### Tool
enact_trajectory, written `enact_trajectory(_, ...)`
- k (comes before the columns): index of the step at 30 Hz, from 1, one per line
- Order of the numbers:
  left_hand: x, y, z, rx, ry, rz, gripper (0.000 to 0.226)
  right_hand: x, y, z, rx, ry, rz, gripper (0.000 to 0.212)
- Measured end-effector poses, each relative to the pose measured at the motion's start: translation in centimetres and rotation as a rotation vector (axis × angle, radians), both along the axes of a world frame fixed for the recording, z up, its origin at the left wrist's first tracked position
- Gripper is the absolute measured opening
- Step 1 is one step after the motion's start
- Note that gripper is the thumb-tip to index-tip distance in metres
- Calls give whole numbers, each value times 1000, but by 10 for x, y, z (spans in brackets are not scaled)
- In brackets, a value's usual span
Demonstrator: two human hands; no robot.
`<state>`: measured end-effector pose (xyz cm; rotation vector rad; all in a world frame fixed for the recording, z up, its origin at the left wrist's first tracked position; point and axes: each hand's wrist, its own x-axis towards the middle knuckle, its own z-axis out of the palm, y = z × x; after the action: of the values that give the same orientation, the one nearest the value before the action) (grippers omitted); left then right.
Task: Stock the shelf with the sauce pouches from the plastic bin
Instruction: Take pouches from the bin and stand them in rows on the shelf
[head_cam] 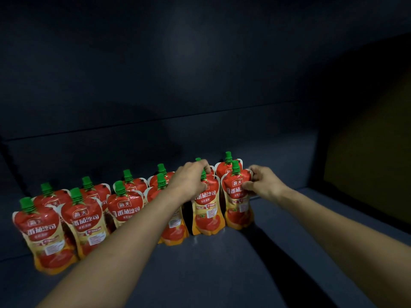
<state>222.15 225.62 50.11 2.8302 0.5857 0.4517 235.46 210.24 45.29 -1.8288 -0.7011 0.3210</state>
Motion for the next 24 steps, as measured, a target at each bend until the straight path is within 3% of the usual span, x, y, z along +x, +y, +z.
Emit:
enact_trajectory(3, -1, -2, -2, 59, -13, -7, 45, -6, 0, 0, -38, -21, -37, 25)
enact_trajectory(8, -5, -2, -9, 243, -66, -32, 61, -21, -4, 1, -59, -84, -115, 60)
enact_trajectory(13, -25, -10, -24, 404, -189, -59, 69, -42, -21, -11, -111, -227, -240, 70)
enact_trajectory(17, -49, -34, -48, 343, -272, -151, 69, -70, -39, -34, -161, -368, -289, 63)
enact_trajectory(24, -80, -112, -114, 50, -327, -370, 62, -143, -119, -96, -138, -425, -394, 54)
